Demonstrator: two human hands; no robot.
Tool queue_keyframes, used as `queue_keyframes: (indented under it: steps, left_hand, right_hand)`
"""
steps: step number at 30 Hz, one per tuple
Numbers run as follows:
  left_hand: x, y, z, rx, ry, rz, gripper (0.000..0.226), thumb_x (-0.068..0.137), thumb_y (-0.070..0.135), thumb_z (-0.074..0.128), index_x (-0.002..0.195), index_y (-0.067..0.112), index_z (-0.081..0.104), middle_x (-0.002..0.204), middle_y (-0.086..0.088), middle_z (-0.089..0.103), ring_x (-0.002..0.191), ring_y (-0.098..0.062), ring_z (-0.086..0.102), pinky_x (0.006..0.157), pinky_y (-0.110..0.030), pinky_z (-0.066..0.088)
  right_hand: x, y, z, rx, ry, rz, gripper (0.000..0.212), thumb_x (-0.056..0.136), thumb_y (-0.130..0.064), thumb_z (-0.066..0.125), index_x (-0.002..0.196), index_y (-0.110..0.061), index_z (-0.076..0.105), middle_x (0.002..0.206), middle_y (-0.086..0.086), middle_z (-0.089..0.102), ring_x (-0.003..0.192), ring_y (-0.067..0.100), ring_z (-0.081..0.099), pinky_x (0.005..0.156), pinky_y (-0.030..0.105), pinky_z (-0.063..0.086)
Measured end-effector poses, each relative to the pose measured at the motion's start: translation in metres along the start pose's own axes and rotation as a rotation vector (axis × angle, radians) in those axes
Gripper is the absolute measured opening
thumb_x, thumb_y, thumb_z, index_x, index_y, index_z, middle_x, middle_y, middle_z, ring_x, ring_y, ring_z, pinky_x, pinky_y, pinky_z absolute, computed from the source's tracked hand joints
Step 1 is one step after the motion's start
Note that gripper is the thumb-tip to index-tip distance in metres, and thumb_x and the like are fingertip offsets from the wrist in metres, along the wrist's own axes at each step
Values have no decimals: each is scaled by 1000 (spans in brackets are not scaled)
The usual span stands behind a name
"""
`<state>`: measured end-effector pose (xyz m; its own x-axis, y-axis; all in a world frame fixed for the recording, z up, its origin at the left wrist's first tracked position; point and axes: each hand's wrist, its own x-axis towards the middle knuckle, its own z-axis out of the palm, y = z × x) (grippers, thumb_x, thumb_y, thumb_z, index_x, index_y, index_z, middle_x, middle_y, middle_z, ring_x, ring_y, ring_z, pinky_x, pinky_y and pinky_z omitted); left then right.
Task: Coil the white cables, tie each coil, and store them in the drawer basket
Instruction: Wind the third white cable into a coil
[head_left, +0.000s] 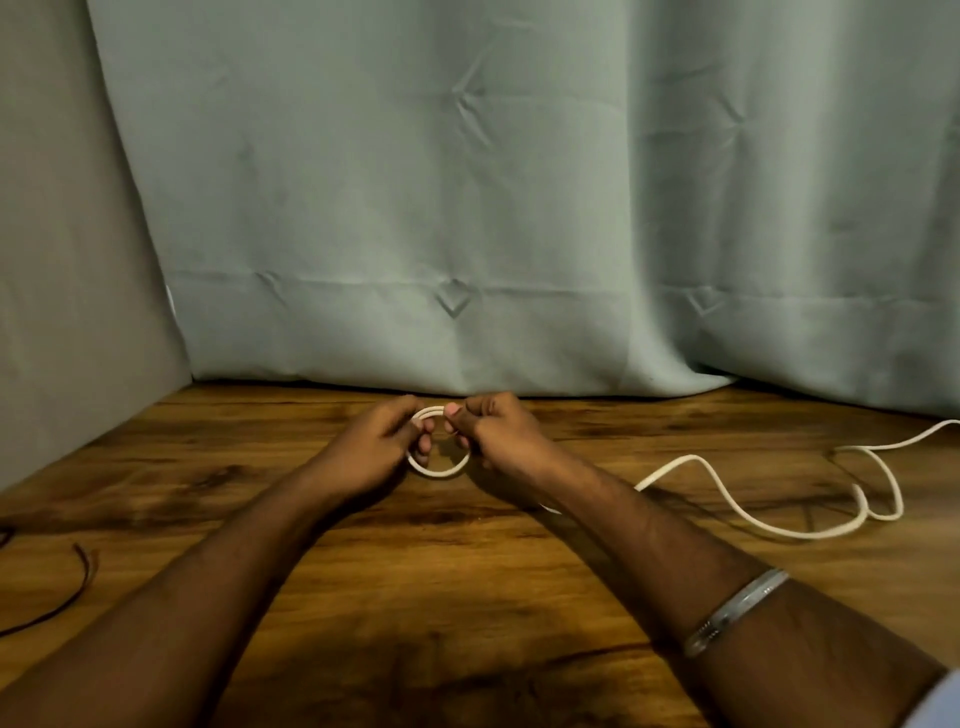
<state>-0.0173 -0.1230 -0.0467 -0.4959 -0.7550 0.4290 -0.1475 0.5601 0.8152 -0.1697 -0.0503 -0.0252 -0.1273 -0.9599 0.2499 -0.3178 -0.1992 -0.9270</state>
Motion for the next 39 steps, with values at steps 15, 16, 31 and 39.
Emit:
queue_keyframes:
  steps: [15, 16, 31, 39]
  left_hand:
    - [-8, 34, -21, -870, -30, -324, 23, 98, 29, 48, 80, 15, 49, 45, 10, 24, 29, -2, 21, 42, -18, 41]
    - [-6, 32, -25, -876, 50, -307, 26, 102, 27, 44, 79, 16, 48, 43, 11, 24, 29, -2, 20, 42, -17, 40]
    - [-2, 25, -20, -602, 372, -263, 38, 108, 18, 37, 80, 0, 54, 61, -21, 70, 41, -24, 65, 41, -26, 54]
    - [-14, 32, 4, -461, -2, -252, 41, 106, 19, 41, 77, -1, 61, 51, -18, 57, 34, -26, 55, 43, -30, 47]
  right_hand:
    - [-2, 3, 0, -351, 19, -261, 10, 102, -24, 57, 105, -22, 67, 84, -2, 66, 72, 21, 63, 64, 39, 52]
    - [0, 8, -1, -555, 21, -320, 16, 100, -24, 57, 115, -24, 63, 97, -3, 66, 85, 19, 64, 76, 39, 54]
    - [-13, -12, -3, -917, -97, -749, 19, 92, -28, 74, 111, -32, 74, 106, -7, 61, 91, 16, 61, 69, 26, 36]
    - [-8, -3, -3, -407, 114, -484, 22, 87, -13, 77, 95, -30, 66, 86, -11, 71, 80, 3, 69, 74, 39, 59]
